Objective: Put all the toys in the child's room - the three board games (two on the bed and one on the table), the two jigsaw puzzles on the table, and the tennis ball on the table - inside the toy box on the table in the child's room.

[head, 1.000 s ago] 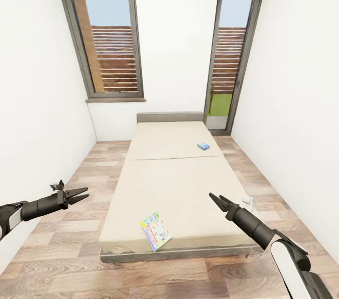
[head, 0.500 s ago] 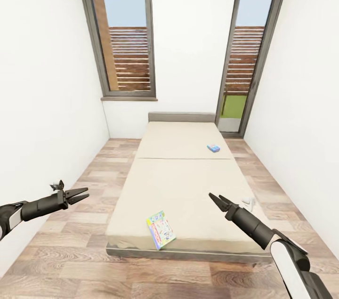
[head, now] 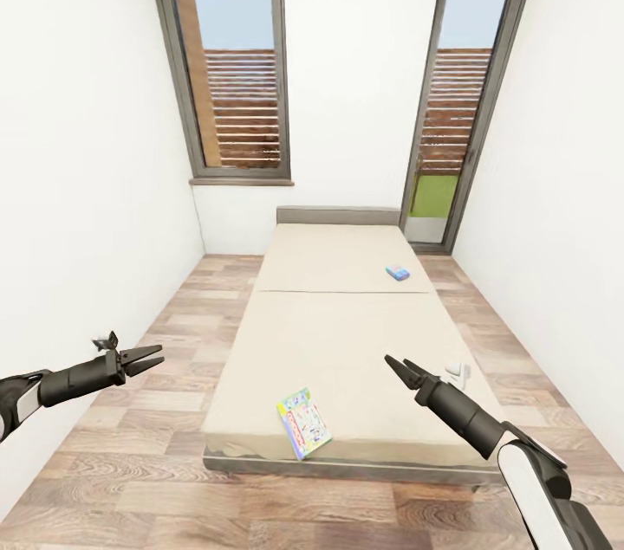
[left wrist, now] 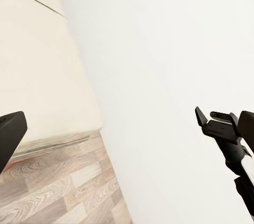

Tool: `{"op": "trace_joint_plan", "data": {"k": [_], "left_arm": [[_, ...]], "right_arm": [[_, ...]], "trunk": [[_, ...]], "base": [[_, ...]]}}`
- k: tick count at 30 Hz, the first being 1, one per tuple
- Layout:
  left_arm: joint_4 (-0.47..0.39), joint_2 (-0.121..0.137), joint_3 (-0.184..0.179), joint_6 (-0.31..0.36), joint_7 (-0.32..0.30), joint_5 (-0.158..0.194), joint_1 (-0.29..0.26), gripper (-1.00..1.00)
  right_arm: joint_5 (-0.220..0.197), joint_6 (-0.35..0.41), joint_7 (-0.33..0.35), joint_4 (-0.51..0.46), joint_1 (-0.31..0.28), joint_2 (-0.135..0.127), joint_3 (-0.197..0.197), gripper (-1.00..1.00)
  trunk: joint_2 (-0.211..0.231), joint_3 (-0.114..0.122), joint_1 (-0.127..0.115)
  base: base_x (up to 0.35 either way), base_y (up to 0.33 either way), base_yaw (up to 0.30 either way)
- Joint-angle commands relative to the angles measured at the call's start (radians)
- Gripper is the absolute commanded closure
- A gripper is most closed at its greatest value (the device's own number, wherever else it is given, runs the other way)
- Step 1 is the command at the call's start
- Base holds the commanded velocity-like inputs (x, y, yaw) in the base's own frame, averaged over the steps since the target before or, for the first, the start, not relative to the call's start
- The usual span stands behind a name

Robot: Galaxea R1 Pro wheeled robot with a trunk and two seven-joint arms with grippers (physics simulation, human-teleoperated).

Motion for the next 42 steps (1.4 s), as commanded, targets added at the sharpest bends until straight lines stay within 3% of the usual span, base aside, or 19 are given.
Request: {"op": "trace_joint_plan", "data": {"k": [1,26,34,37,42], "left_arm": [[0.000,0.000,0.006,0.011,-0.004,-0.007,-0.001,-1.00],[0.000,0.000,0.006,0.011,-0.004,-0.007,-0.001,-1.00],[0.000,0.000,0.006,0.011,-0.004,-0.007,-0.001,-1.00],[0.000,0.000,0.006,0.011,-0.004,-0.007,-0.001,-1.00],[0.000,0.000,0.006,0.011,-0.004,-0.007,-0.001,-1.00]], "right_arm": [[-0.008,0.009,0.001,0.000,-0.001,0.000,-0.001,-1.00],[-0.012,0.009,-0.003,0.006,-0.001,0.001,-0.002,-1.00],[-0.025,0.013,-0.006,0.181,-0.024,0.003,-0.013,-1.00],[-0.026,0.010,-0.007,0.204,-0.031,0.008,-0.018,-1.00],[-0.042,0.008,-0.010,0.220,-0.036,0.045,-0.032,-1.00]], "trunk": [[-0.002,-0.002,0.001],[-0.002,-0.002,0.001],[-0.002,-0.002,0.001],[-0.002,-0.002,0.001],[-0.002,-0.002,0.001]], "base": [[0.003,0.006,0.000],[0.000,0.002,0.000],[0.000,0.085,0.000],[0.000,0.023,0.000],[0.000,0.007,0.000]]}}
